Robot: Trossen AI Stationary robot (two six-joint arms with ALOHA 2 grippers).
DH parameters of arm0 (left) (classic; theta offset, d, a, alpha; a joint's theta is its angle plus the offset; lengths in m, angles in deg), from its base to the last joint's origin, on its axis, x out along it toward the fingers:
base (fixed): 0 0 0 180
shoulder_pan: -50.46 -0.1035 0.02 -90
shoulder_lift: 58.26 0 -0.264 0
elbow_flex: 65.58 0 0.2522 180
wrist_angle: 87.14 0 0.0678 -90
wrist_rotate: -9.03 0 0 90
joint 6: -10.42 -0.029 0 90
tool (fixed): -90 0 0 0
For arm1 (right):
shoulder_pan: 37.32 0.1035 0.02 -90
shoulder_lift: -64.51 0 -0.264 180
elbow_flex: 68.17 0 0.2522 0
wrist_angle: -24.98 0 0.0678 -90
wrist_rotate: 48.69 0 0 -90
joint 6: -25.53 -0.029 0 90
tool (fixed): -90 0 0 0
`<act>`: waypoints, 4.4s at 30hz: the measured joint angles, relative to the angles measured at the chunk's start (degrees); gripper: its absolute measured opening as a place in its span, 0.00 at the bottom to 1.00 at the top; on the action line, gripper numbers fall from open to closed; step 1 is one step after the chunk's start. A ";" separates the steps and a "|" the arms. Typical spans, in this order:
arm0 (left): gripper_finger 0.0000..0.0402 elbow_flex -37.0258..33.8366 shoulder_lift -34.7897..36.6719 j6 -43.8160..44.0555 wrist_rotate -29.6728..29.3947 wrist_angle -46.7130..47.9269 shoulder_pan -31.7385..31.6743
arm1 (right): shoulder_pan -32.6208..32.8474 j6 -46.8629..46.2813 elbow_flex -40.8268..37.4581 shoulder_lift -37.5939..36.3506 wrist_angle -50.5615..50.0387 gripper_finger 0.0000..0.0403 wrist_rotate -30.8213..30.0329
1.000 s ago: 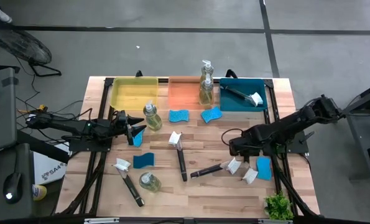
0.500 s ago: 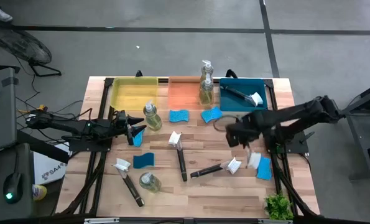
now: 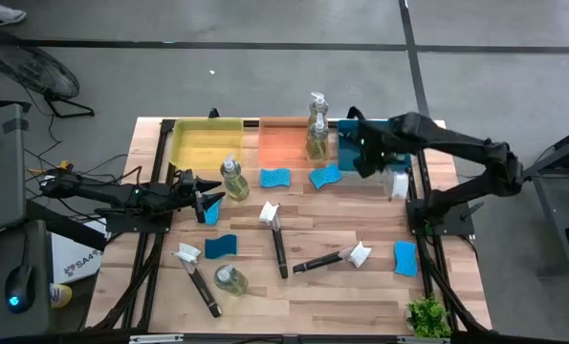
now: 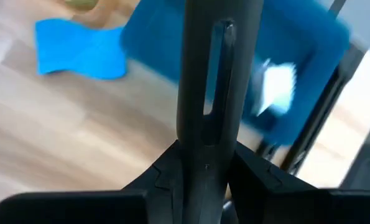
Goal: Pick & Place Kitchen Sink Supplies
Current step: Put the black dish brush into the blue bin
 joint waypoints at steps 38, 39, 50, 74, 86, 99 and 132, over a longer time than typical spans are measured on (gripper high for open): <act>0.50 0.00 0.01 0.00 0.02 0.00 0.00 | -22.38 54.46 -0.02 23.05 16.46 0.23 -8.37; 0.50 -0.01 0.00 0.01 0.01 0.00 0.01 | -22.50 54.44 -0.02 23.26 16.63 0.24 -8.36; 0.50 0.00 0.00 0.00 0.00 0.00 0.00 | -22.97 54.08 0.00 24.12 16.18 0.24 -7.91; 0.50 0.01 0.01 0.00 0.01 0.00 0.01 | -24.02 54.24 -0.02 24.19 14.46 0.43 -7.35; 0.50 0.00 0.02 0.01 0.02 0.00 0.00 | -24.02 53.91 -0.02 21.44 13.79 0.48 -7.37; 0.50 0.01 0.01 0.01 0.01 -0.01 0.00 | -19.86 47.35 -0.02 9.99 6.02 0.48 3.95; 0.50 0.01 0.00 0.02 0.02 0.00 0.00 | 28.94 39.04 -13.89 5.44 22.55 0.54 23.52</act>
